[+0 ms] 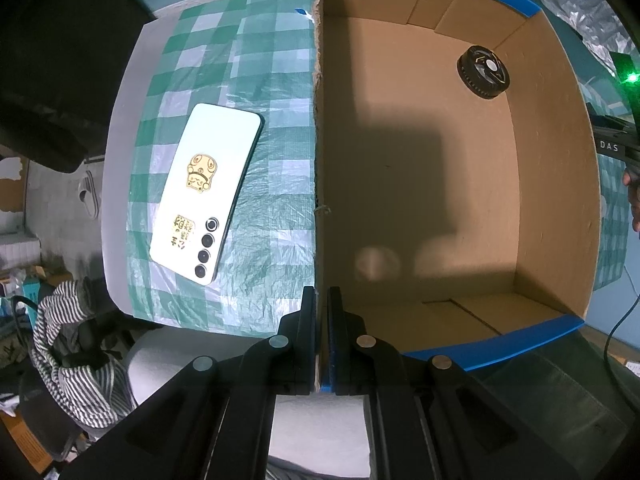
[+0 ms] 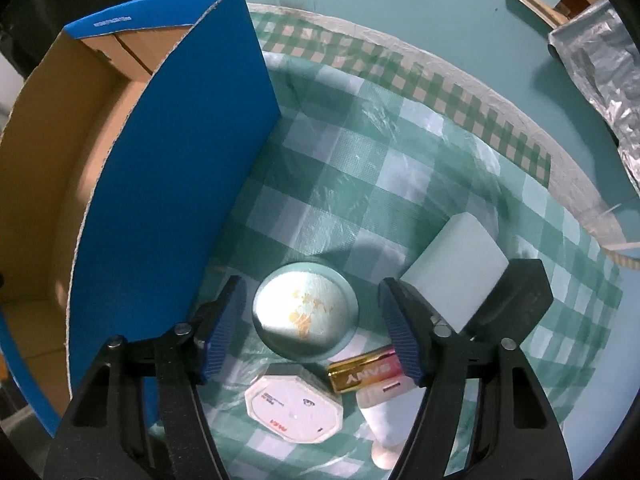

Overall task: Organize rigid objects
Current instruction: 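Move the right gripper to the green metal canister and grasp it, then carry the green canister into the box and release it beside the fan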

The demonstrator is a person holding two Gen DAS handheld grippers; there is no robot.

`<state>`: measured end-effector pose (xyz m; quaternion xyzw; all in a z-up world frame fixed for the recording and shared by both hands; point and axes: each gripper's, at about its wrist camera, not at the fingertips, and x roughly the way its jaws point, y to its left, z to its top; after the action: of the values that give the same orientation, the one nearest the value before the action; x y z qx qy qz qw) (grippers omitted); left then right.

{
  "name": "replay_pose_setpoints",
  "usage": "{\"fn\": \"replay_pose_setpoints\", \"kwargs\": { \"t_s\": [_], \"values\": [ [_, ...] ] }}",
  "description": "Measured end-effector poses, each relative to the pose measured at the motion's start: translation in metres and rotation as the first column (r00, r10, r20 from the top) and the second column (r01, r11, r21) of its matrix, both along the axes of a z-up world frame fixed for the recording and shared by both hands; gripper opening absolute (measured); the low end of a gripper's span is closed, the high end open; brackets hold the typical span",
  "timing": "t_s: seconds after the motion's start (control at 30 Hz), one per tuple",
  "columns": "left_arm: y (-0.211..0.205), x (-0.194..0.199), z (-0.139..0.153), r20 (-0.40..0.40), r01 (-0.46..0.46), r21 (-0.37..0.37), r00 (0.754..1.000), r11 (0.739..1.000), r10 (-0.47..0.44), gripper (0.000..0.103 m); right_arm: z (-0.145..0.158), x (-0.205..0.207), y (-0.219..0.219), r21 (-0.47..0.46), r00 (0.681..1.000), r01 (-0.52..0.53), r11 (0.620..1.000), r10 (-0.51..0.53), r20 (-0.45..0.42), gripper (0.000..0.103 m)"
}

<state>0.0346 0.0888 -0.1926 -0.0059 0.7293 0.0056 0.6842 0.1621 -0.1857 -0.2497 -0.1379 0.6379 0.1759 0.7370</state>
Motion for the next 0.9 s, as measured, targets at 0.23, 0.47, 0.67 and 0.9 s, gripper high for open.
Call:
{"fn": "replay_pose_setpoints", "kwargs": {
  "t_s": [0.23, 0.47, 0.67, 0.9],
  "values": [
    [0.0, 0.001, 0.0, 0.0, 0.004, 0.0, 1.0, 1.0, -0.004, 0.005, 0.001, 0.002, 0.004, 0.001, 1.0, -0.011, 1.0, 0.011, -0.003, 0.046],
    [-0.001, 0.005, 0.001, 0.006, 0.008, 0.0, 1.0, 1.0, -0.008, 0.005, 0.004, 0.002, 0.005, -0.003, 1.0, -0.025, 1.0, 0.025, -0.008, 0.044],
    [-0.001, 0.005, 0.001, 0.006, 0.009, 0.001, 1.0, 1.0, -0.009, 0.005, 0.015, -0.001, 0.005, -0.016, 0.999, -0.037, 0.999, 0.037, -0.012, 0.044],
    [-0.001, 0.005, 0.001, 0.006, 0.008, 0.0, 1.0, 1.0, -0.008, 0.005, 0.038, -0.002, 0.007, -0.005, 0.999, -0.037, 0.999, 0.037, -0.011, 0.044]
  ]
}}
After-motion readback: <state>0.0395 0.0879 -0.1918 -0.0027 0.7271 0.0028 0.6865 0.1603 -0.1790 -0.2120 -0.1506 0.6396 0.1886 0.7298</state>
